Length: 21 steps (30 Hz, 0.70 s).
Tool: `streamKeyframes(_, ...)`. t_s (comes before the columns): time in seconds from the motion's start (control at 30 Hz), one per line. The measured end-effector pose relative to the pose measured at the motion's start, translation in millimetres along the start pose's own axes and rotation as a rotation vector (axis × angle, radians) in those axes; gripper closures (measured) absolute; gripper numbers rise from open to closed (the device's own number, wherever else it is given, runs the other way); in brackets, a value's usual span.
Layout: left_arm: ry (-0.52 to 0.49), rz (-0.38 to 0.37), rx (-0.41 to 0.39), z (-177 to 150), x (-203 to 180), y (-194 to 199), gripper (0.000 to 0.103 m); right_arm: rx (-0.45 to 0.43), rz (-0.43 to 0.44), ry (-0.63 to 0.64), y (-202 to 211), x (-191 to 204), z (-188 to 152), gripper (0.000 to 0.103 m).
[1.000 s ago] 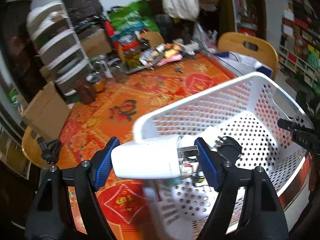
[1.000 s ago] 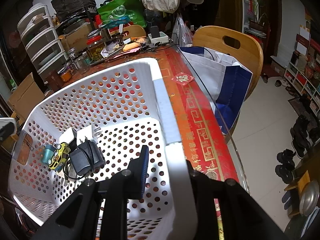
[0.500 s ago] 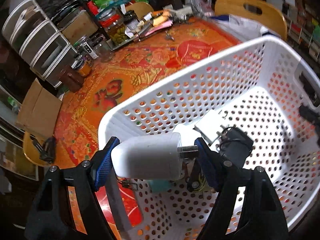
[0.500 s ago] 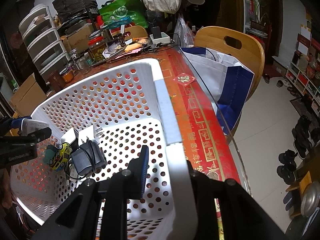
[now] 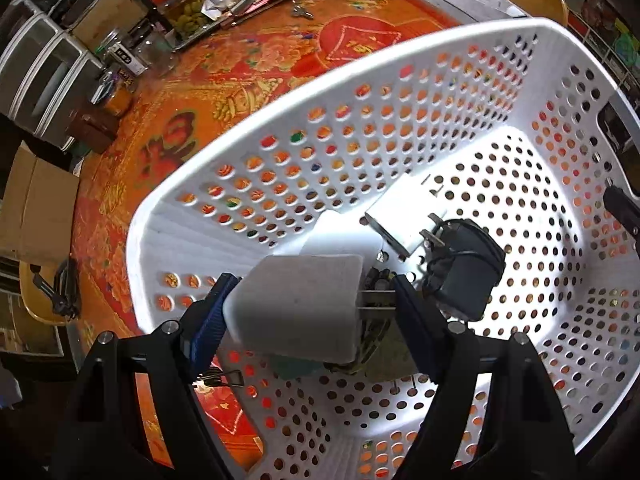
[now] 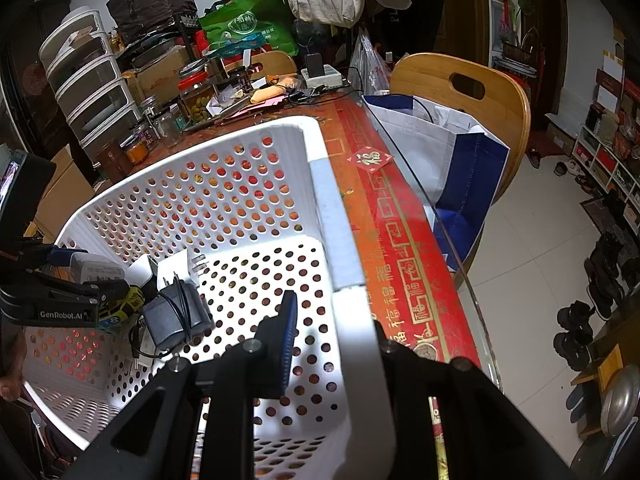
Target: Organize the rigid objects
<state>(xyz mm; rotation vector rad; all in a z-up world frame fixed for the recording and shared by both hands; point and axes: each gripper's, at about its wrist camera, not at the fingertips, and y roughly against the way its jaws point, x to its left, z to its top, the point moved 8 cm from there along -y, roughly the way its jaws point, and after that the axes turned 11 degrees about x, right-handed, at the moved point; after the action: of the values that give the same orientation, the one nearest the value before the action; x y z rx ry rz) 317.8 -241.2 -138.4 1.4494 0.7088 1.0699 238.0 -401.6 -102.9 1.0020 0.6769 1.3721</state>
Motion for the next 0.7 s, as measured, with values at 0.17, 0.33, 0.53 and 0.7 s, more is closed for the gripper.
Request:
streamKeyframes(0.17, -0.005, 0.025, -0.043, 0, -4, 11, 0.008, 0.002, 0.002, 0.010, -1, 1, 1, 0.077)
streamKeyframes(0.33, 0.037, -0.023, -0.164, -5, 3, 37, 0.006, 0.019, -0.035, 0.011, 2, -2, -1, 0.066)
streamKeyframes(0.53, 0.129, -0.067, -0.450, -53, 35, 105, 0.000, -0.176, -0.073, -0.065, 76, -6, -21, 0.000)
streamKeyframes(0.7, 0.226, -0.101, -0.706, -145, 73, 162, 0.000, -0.407, -0.045, -0.039, 144, 45, -70, 0.000)
